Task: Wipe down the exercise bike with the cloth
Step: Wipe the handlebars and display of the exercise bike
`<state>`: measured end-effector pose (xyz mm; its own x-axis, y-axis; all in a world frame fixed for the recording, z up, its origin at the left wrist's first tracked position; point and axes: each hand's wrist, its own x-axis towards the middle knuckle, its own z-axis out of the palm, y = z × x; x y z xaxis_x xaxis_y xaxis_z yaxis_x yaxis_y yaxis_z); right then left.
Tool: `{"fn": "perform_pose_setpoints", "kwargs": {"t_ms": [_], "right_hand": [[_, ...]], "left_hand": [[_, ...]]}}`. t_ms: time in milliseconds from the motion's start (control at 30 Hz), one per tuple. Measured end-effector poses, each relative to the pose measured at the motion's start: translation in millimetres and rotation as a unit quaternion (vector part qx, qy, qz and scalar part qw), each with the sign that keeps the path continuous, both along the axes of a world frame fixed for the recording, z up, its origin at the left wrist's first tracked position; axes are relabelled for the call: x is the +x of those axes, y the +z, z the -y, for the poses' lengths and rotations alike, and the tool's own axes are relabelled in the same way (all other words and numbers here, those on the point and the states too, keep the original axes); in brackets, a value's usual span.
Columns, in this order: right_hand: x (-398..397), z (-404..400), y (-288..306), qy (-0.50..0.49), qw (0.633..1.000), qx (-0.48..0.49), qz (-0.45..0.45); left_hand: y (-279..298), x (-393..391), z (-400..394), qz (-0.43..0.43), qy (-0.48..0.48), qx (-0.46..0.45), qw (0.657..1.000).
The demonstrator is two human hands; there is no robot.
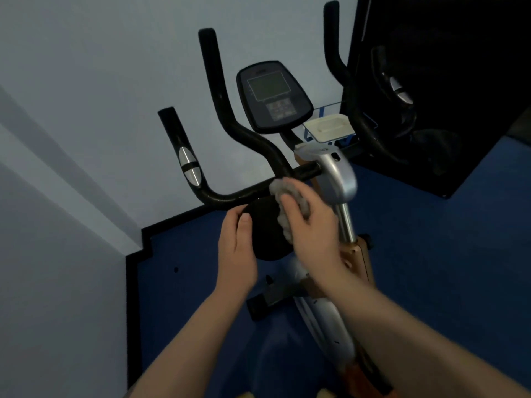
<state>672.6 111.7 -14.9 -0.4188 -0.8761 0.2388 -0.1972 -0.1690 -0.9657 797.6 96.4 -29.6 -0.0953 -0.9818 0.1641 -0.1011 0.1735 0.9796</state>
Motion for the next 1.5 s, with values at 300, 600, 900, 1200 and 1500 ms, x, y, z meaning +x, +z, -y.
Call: {"fn": "perform_pose_setpoints", "kwargs": {"t_ms": [300, 600, 900, 1200, 1500], "right_hand": [[0.1, 8.6, -4.8, -0.004, 0.999, -0.021, -0.029], [8.7, 10.3, -3.3, -0.08, 0.995, -0.016, -0.061], [23.1, 7.5, -6.9, -0.168, 0.985, -0.033, -0.006], [50.6, 2.8, -25.9, -0.242, 0.968, -0.052, 0.047], [50.7, -2.1, -28.9, -0.264, 0.963, -0.019, -0.056]], "left_hand": [[-1.5, 7.2, 7.9, 0.016, -0.042, -0.012, 0.999], [-0.5, 14.7, 17.0, 0.031, -0.086, -0.009, 0.996], [0.9, 19.1, 22.4, 0.037, -0.12, -0.017, 0.992], [-0.9, 24.9, 26.6, 0.036, -0.16, -0.011, 0.986], [-9.1, 21.7, 23.5, 0.027, -0.142, -0.03, 0.989]]}}
